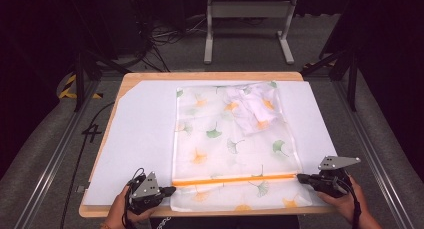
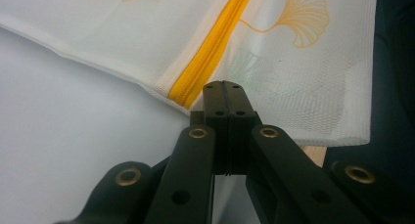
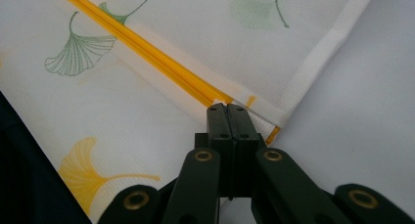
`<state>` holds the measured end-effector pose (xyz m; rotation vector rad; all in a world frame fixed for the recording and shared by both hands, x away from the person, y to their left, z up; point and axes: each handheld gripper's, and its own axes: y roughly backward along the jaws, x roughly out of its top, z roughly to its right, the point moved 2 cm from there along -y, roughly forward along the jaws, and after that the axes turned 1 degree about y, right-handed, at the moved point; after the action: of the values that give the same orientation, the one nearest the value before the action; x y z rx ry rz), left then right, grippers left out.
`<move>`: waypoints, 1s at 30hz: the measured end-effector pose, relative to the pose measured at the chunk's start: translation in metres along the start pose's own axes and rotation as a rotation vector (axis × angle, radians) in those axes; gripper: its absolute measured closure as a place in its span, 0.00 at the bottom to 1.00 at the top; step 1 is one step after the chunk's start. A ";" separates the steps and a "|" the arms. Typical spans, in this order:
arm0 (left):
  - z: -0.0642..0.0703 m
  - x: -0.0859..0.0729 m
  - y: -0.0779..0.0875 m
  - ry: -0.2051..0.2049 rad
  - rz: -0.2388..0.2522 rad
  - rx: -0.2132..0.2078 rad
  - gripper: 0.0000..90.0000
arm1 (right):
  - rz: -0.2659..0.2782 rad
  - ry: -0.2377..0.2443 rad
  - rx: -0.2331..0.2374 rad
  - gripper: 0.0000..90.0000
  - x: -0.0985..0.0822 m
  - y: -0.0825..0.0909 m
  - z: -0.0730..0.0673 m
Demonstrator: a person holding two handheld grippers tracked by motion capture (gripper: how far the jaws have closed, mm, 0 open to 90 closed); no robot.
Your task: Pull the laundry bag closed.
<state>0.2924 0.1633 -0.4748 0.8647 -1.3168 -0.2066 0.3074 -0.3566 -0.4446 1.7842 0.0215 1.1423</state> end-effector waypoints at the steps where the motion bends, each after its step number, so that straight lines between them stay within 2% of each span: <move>1: 0.000 0.000 0.000 0.000 0.000 0.000 1.00 | 0.001 -0.003 -0.001 1.00 0.000 0.000 0.000; 4: 0.000 0.000 0.000 0.002 -0.001 -0.003 1.00 | 0.005 -0.015 0.004 1.00 -0.001 0.000 0.001; 16: -0.001 0.000 0.000 0.013 0.003 -0.010 1.00 | 0.012 -0.015 0.005 1.00 -0.003 -0.001 0.001; 23: -0.002 0.001 0.000 0.021 -0.002 -0.017 1.00 | 0.032 0.008 -0.004 1.00 -0.004 -0.001 -0.001; 30: -0.005 0.002 0.000 0.031 -0.011 -0.028 1.00 | 0.053 0.074 -0.042 1.00 -0.002 0.001 -0.007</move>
<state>0.2972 0.1639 -0.4728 0.8486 -1.2779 -0.2182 0.3005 -0.3530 -0.4442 1.7134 -0.0060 1.2373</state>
